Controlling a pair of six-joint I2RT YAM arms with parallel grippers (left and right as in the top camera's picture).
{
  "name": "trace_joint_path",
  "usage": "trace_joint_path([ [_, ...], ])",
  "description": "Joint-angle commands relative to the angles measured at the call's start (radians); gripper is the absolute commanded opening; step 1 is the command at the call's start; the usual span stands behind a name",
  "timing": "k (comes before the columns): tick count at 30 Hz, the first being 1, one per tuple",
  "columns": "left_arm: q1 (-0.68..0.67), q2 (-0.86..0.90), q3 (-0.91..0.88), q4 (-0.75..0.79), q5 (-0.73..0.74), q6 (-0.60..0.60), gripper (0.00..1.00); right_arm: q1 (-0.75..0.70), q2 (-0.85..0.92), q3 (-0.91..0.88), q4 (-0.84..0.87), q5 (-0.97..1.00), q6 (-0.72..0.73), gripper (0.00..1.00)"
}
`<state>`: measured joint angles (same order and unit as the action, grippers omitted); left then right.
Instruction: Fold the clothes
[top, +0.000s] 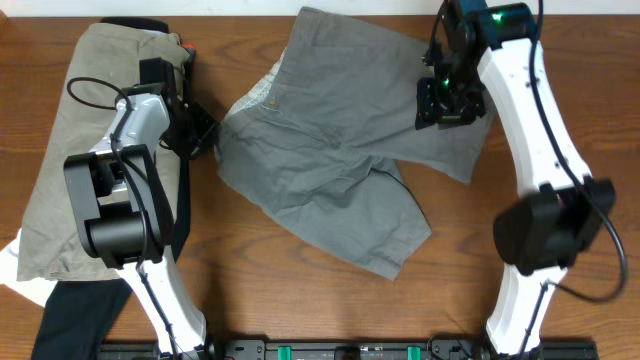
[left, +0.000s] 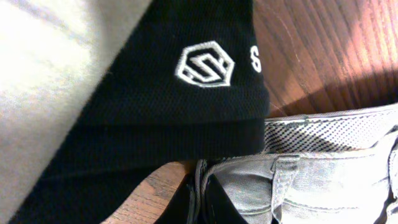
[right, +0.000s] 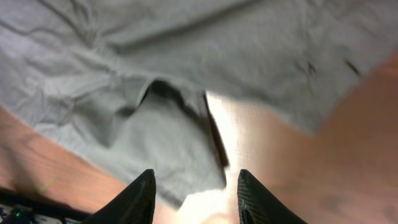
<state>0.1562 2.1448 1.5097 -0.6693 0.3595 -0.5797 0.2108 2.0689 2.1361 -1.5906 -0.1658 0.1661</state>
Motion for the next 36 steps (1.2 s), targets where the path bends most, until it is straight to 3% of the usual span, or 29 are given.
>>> trace_joint_path([
  [1, -0.005, -0.01, 0.004, 0.01, -0.005, 0.004, 0.06, 0.042, -0.101, 0.0, -0.047, 0.1, 0.1, 0.41],
  [6, -0.007, -0.01, 0.004, 0.024, -0.005, 0.049, 0.06, 0.084, -0.153, -0.094, -0.107, 0.101, 0.109, 0.42],
  [10, -0.007, -0.01, 0.004, 0.024, -0.005, 0.08, 0.06, 0.111, -0.198, -0.287, -0.065, 0.089, 0.126, 0.41],
  [18, -0.007, -0.01, 0.003, 0.024, -0.005, 0.116, 0.06, 0.113, -0.328, -0.75, 0.31, -0.062, 0.1, 0.4],
  [24, -0.007, -0.01, 0.003, 0.023, -0.005, 0.137, 0.06, 0.102, -0.333, -1.015, 0.596, -0.158, 0.1, 0.33],
  [36, -0.014, -0.01, 0.003, 0.023, -0.005, 0.142, 0.06, -0.02, -0.333, -1.145, 0.753, -0.058, 0.148, 0.38],
])
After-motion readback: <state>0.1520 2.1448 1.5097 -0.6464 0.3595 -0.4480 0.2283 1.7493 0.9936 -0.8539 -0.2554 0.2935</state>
